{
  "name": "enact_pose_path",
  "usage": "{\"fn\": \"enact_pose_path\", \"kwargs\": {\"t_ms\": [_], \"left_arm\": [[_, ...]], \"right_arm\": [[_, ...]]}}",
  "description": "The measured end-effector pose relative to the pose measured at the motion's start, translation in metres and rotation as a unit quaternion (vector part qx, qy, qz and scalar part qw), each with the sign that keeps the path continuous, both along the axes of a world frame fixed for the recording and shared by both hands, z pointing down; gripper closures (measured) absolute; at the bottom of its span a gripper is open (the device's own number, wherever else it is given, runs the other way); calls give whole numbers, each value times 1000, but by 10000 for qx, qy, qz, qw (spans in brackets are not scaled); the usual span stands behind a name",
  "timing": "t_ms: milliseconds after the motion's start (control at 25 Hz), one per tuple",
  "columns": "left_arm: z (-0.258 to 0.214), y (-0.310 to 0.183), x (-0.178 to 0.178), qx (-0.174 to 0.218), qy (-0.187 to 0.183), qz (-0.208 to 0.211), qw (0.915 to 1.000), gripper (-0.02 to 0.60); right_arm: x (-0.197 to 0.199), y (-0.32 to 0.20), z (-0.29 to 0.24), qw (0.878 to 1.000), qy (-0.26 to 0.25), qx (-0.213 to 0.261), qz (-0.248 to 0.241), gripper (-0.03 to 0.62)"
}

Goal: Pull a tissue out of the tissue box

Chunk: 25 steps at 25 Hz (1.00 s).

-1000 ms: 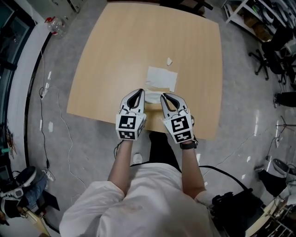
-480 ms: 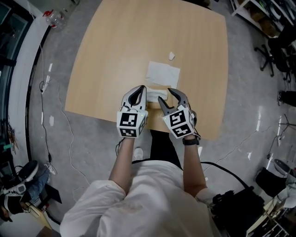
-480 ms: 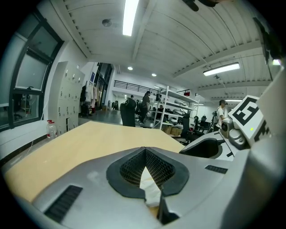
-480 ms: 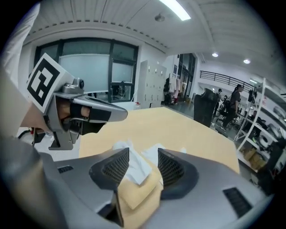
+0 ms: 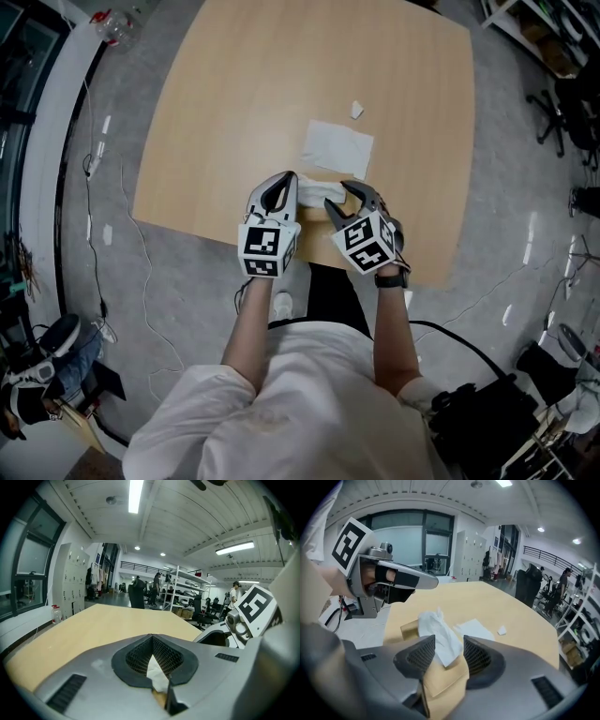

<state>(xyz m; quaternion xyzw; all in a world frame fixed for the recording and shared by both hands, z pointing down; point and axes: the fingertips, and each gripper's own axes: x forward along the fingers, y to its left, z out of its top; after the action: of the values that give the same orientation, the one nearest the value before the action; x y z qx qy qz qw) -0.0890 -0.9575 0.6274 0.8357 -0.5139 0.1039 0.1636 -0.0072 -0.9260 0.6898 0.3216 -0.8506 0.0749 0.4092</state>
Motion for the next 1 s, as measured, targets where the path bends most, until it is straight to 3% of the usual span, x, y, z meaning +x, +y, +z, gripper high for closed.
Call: {"fn": "enact_pose_path", "kwargs": {"t_ms": [240, 440, 520, 600, 640, 1000], "left_arm": [[1, 1, -7, -32, -42, -35, 10000, 591], [3, 4, -11, -91, 148, -110, 9998, 591], [2, 6, -12, -108, 216, -140, 9996, 591], [0, 9, -12, -104, 212, -130, 9996, 591], [-1, 10, -12, -93, 207, -121, 9997, 591], [-24, 28, -15, 109, 252, -26, 9996, 591]], "right_arm": [[-6, 3, 6, 9998, 94, -144, -117, 407], [-11, 9, 11, 9989, -183, -428, -106, 408], [-9, 10, 10, 9993, -135, -347, -57, 446], [-2, 9, 9, 9997, -12, -232, 111, 556], [1, 8, 9, 9995, 9, -217, 209, 572], [7, 15, -21, 9976, -182, 186, 645, 582]]}}
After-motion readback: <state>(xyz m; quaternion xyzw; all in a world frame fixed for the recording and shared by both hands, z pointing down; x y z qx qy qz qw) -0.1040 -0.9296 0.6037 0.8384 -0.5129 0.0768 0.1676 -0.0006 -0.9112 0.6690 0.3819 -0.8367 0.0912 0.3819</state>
